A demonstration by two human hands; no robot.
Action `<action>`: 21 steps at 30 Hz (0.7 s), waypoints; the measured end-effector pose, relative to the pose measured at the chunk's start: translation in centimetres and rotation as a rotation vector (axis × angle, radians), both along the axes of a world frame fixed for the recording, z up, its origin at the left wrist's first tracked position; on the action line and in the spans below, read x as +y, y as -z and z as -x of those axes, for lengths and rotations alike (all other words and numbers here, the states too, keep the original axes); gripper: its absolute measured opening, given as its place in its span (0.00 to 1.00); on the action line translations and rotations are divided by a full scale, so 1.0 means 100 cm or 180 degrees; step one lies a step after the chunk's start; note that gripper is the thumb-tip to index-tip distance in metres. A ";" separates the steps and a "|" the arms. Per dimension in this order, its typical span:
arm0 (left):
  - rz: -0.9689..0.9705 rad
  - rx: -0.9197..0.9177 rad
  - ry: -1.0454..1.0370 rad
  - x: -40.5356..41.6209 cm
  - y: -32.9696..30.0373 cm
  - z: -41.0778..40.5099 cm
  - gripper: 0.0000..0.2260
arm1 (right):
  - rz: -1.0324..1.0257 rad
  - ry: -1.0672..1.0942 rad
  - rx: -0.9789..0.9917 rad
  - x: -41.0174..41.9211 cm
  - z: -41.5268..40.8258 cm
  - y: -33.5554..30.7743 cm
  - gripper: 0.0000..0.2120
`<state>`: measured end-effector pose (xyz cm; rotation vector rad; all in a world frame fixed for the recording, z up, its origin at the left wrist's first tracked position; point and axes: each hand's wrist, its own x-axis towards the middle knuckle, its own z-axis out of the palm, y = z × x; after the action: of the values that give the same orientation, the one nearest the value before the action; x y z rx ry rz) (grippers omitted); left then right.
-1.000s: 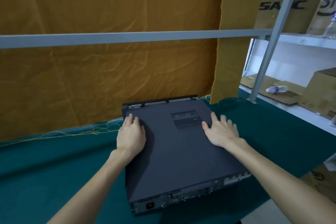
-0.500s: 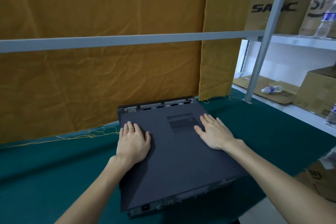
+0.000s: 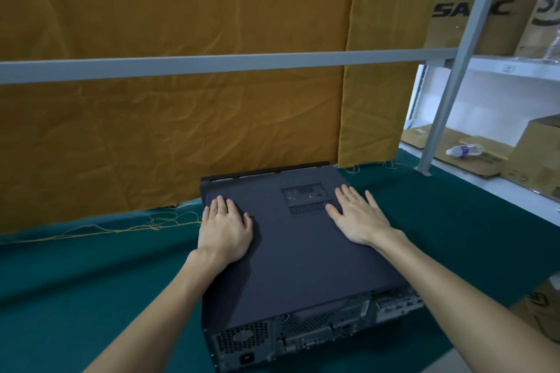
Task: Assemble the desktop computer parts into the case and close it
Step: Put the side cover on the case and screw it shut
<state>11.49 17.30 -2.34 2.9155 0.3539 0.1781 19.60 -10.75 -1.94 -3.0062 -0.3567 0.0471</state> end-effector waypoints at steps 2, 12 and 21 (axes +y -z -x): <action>0.0042 0.0017 -0.0022 -0.003 -0.001 0.004 0.30 | -0.0036 0.0001 0.0023 0.000 0.002 -0.001 0.34; 0.0203 -0.0074 0.0174 -0.007 -0.003 0.036 0.26 | -0.0145 -0.0120 -0.0021 0.014 0.086 -0.004 0.36; 0.1295 -0.0673 0.0134 0.002 -0.002 0.056 0.20 | -0.0799 -0.0569 -0.0881 0.067 0.152 0.002 0.22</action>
<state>5.88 17.53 -2.17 2.4733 0.2579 0.3586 4.42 -4.02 -2.19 -2.7250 -0.6073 -0.3730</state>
